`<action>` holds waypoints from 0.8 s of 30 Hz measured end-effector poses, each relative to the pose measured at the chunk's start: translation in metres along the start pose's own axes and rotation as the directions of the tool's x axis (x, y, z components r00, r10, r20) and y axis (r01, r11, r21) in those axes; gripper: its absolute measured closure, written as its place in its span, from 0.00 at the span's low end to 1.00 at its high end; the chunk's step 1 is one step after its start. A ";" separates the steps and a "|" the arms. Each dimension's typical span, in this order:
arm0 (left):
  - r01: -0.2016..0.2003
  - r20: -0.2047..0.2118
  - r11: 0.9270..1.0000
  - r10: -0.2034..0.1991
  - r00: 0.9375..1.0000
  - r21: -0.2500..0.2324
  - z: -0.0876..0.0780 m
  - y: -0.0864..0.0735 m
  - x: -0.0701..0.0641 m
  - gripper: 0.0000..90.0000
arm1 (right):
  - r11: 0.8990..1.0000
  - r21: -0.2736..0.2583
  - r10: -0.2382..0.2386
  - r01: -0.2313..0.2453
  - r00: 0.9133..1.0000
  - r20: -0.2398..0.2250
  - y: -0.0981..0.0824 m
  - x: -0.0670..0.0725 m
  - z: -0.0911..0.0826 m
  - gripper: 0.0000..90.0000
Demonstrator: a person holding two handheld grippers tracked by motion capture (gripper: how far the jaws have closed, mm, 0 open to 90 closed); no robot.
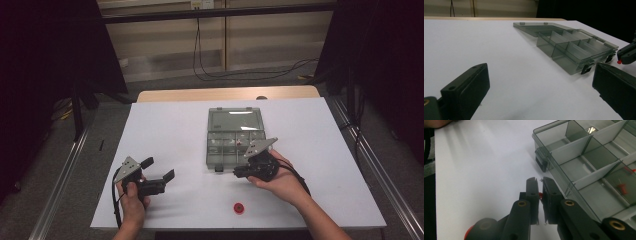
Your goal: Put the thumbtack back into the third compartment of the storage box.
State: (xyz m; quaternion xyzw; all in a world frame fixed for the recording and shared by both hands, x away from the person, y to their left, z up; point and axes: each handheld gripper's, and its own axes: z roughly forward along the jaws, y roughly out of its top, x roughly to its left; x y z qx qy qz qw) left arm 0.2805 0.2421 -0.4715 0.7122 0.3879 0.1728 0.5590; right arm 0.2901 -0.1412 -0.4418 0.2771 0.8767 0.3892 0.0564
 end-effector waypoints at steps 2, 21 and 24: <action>0.002 0.001 1.000 -0.002 1.000 0.000 0.000 0.000 0.000 0.01 | 1.000 0.007 0.001 -0.001 1.000 0.006 0.001 -0.001 -0.001 0.94; 0.004 0.003 1.000 -0.004 1.000 -0.001 0.000 0.000 0.000 0.01 | 1.000 -0.002 0.013 -0.013 1.000 0.009 0.009 -0.006 -0.007 0.94; 0.002 0.002 1.000 -0.002 1.000 -0.001 0.000 0.000 0.000 0.01 | 1.000 -0.007 0.013 -0.013 1.000 0.011 0.010 -0.008 -0.008 0.94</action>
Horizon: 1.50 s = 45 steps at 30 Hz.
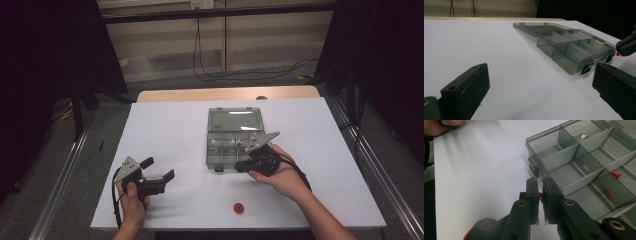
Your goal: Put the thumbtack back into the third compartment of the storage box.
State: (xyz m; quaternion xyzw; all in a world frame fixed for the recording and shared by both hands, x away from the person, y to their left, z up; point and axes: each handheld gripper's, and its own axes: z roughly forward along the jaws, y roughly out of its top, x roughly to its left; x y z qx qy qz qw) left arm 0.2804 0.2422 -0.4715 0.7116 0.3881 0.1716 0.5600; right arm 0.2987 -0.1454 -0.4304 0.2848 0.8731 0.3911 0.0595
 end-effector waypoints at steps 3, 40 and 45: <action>0.004 0.002 1.000 -0.004 1.000 -0.001 0.000 0.000 0.000 0.01 | 1.000 0.007 0.015 -0.015 1.000 0.013 0.001 -0.001 -0.002 0.94; 0.005 0.003 1.000 -0.005 1.000 -0.003 0.000 0.000 0.000 0.01 | 0.998 -0.031 0.057 -0.055 0.997 0.055 0.021 -0.025 -0.012 0.94; 0.004 0.002 1.000 -0.004 1.000 -0.003 0.000 0.000 0.000 0.01 | 0.997 -0.035 0.071 -0.069 0.995 0.067 0.022 -0.028 -0.011 0.94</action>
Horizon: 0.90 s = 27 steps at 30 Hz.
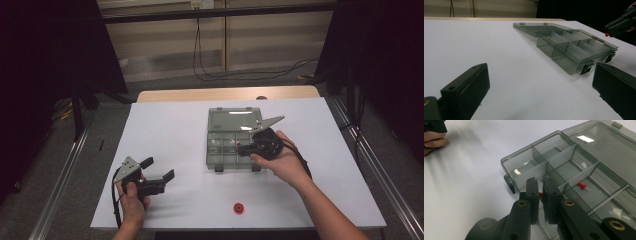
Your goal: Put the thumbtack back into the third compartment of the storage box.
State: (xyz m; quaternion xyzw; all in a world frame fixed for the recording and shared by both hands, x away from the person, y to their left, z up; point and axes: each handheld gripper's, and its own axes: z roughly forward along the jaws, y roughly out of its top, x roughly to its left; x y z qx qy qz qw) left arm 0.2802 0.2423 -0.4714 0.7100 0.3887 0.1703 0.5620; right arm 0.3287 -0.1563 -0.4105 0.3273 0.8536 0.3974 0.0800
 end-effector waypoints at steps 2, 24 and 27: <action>0.000 0.000 1.000 0.000 1.000 0.000 0.000 0.000 0.000 0.01 | 1.000 -0.001 0.002 -0.002 1.000 0.004 0.000 -0.002 0.000 0.94; 0.000 0.001 1.000 0.000 1.000 0.000 0.000 0.000 0.000 0.01 | 0.999 -0.010 0.045 -0.044 0.998 0.043 0.007 -0.015 0.005 0.94; 0.000 0.001 1.000 0.000 1.000 0.000 0.000 0.000 0.000 0.01 | 0.999 -0.011 0.046 -0.045 0.998 0.049 0.007 -0.018 0.006 0.94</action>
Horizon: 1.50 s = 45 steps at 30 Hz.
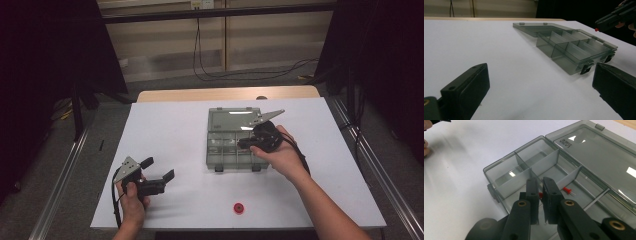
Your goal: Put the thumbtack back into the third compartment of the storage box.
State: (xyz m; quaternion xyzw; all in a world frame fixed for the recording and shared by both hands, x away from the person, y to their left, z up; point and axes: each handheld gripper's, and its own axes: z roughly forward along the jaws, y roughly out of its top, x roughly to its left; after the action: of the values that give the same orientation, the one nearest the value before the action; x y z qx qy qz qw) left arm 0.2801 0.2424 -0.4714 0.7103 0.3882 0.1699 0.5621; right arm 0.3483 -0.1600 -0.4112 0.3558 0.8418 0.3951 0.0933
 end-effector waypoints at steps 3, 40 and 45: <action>0.000 0.001 1.000 0.000 1.000 0.000 0.000 0.000 0.000 0.01 | 1.000 0.000 0.010 -0.010 1.000 0.005 0.000 -0.002 0.001 0.94; 0.003 0.001 1.000 -0.003 1.000 0.000 0.000 0.000 0.001 0.01 | 0.995 0.029 0.097 -0.100 0.990 0.103 -0.003 -0.029 0.029 0.93; 0.002 0.001 1.000 -0.002 1.000 0.000 0.000 0.000 0.001 0.01 | 0.993 0.042 0.102 -0.108 0.988 0.119 -0.004 -0.033 0.033 0.93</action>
State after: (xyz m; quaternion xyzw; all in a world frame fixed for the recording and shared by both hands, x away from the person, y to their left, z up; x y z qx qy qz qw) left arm 0.2804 0.2431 -0.4715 0.7098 0.3887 0.1689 0.5627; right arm 0.3841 -0.1642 -0.4404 0.4243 0.8243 0.3575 0.1127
